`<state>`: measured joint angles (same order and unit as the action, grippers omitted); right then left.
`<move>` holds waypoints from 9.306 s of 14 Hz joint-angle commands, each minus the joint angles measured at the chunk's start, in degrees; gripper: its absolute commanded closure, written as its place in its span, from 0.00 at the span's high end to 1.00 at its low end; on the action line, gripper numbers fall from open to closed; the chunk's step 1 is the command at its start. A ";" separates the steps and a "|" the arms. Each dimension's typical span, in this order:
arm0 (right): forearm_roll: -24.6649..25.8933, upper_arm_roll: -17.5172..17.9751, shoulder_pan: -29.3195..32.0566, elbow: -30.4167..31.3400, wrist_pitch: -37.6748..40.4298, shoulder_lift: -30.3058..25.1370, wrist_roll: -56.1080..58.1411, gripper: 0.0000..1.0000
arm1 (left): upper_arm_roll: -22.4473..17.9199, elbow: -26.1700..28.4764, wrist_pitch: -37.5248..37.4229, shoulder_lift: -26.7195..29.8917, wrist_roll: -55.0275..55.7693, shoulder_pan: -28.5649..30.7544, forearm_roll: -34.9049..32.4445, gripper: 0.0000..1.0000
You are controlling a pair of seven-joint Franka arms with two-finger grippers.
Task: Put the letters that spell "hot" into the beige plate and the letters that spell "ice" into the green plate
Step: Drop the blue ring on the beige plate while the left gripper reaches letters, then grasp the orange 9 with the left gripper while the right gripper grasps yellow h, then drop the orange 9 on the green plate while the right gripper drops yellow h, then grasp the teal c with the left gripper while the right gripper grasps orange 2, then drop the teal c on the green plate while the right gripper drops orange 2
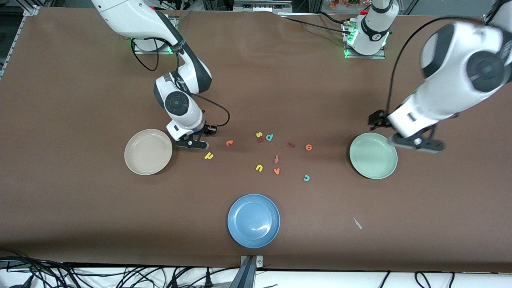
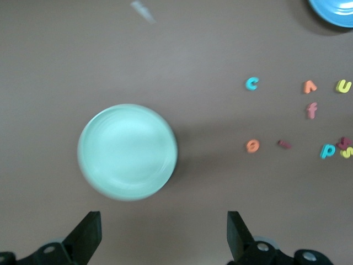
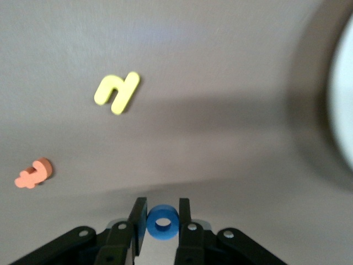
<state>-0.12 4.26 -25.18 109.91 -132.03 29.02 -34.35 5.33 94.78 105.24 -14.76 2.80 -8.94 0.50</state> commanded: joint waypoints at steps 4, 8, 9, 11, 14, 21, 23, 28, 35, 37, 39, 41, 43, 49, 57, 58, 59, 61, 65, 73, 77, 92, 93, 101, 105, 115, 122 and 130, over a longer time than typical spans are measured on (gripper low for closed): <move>0.21 -8.46 0.75 -1.90 6.96 -2.74 19.37 0.21 | -0.24 -1.44 11.64 -10.27 -0.60 -2.57 3.27 1.00; -0.14 -14.17 0.84 -0.49 4.95 -2.74 30.37 0.21 | -0.24 -1.44 14.38 -15.89 -0.69 -4.77 3.63 1.00; -0.23 -15.14 0.84 -0.40 4.50 -2.65 33.00 0.21 | -0.24 -1.44 17.08 -18.00 -0.69 -6.08 3.54 1.00; -0.93 -16.38 1.80 -0.49 3.54 -2.21 35.75 0.50 | -0.32 -1.36 22.88 -21.43 -0.60 -8.54 3.46 1.00; -8.62 -16.30 2.77 -1.10 2.04 -1.68 33.83 1.00 | -0.41 -1.36 23.61 -22.94 -0.34 -10.84 3.28 1.00; -12.44 -15.59 -4.25 -9.44 2.21 3.84 -0.05 1.00 | -0.41 1.88 23.43 -23.82 0.80 -10.58 2.93 1.00; -12.62 -15.59 -6.28 -12.25 2.21 6.21 -9.82 1.00 | -0.50 2.51 23.52 -24.26 4.03 -11.71 2.75 1.00; -13.58 -14.72 -8.13 -17.09 1.60 11.57 -26.89 1.00 | -0.50 4.44 23.61 -24.35 6.69 -12.24 -0.50 1.00; -13.85 -11.99 -8.13 -21.67 1.69 16.07 -34.03 0.99 | -0.41 4.88 24.05 -24.44 10.65 -13.48 -0.68 0.90; -13.76 -11.55 -8.13 -22.11 1.69 16.51 -34.30 0.92 | -0.41 4.88 24.05 -24.44 10.74 -13.48 -0.68 0.77; -13.76 -11.20 -8.13 -22.11 1.69 16.86 -34.30 0.83 | -0.41 5.32 24.05 -24.44 10.74 -13.48 -0.68 0.60; -13.67 -11.20 -8.13 -22.11 1.69 16.95 -33.77 0.75 | -0.41 5.76 24.75 -24.44 10.82 -13.56 -0.68 0.48; -13.50 -11.20 -8.13 -22.11 1.69 17.21 -33.16 0.64 | -0.41 6.20 24.75 -24.35 10.82 -13.56 -0.68 0.48; -13.58 -11.20 -8.13 -22.11 0.98 17.74 -32.19 0.06 | -0.41 6.38 24.32 -23.82 10.12 -13.56 -0.68 0.19; -12.36 -13.73 -7.34 -23.96 11.68 13.97 -11.76 0.00 | -0.76 5.06 15.45 -18.20 -1.97 -4.00 -1.38 0.00; -12.18 -14.97 -7.42 -23.52 14.92 12.74 -6.58 0.00 | -0.85 4.89 15.09 -18.02 -5.05 -2.07 -1.47 0.00; -12.09 -16.37 -7.43 -23.34 16.96 11.95 -2.26 0.00 | -0.85 4.88 14.82 -17.94 -7.78 -0.57 -1.47 0.00; -11.66 -18.05 -7.51 -18.36 17.16 8.09 3.30 0.00 | -0.85 4.62 14.82 -17.58 -11.31 2.42 -1.55 0.00; -9.72 -22.35 -7.51 -2.38 8.75 -2.28 18.91 0.00 | -0.76 5.59 15.08 -18.28 -14.31 5.15 -3.14 0.41; -10.95 -25.70 -7.43 9.28 -5.01 -5.64 25.14 1.00 | 2.83 2.44 14.82 -18.37 -14.31 2.53 -3.13 1.00; -13.74 -25.17 -7.86 0.24 5.71 -3.98 10.04 1.00 | 3.54 -6.87 15.35 -24.16 -16.25 -0.63 -2.79 1.00; -18.68 -15.33 -17.17 -13.94 0.47 9.56 -40.61 1.00 | 3.54 -19.81 24.84 -38.32 -13.97 -8.02 -2.35 0.91; -18.68 -15.33 -18.14 -14.02 -0.76 10.35 -41.41 1.00 | 3.54 -19.81 24.75 -38.24 -13.53 -8.37 -2.52 0.67; -17.54 -15.42 -20.61 -14.11 -5.78 13.25 -42.47 0.98 | 3.19 -17.35 24.05 -37.62 -13.26 -8.38 -4.97 0.50; -16.93 -15.33 -20.79 -14.02 -7.28 14.22 -42.29 0.87 | 3.28 -16.39 22.65 -36.92 -12.91 -8.29 -5.25 0.51; -16.66 -15.24 -20.96 -14.02 -7.19 14.14 -41.59 0.40 | 3.37 -16.56 21.50 -36.74 -13.43 -8.55 -7.44 0.02; -16.66 -15.33 -20.79 -14.81 -6.93 13.96 -37.74 0.06 | 2.05 -16.83 7.12 -30.08 -13.61 -5.75 -7.44 0.00; -14.83 -23.93 -20.61 -16.49 11.34 10.28 -8.32 0.05 | 2.05 -11.57 -2.41 -26.99 -22.84 8.75 -7.53 0.00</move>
<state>-16.75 -17.54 -45.35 92.70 -124.26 40.97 -49.62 6.64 78.86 102.82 -43.27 -19.73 -0.76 -5.35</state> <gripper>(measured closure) 0.815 0.793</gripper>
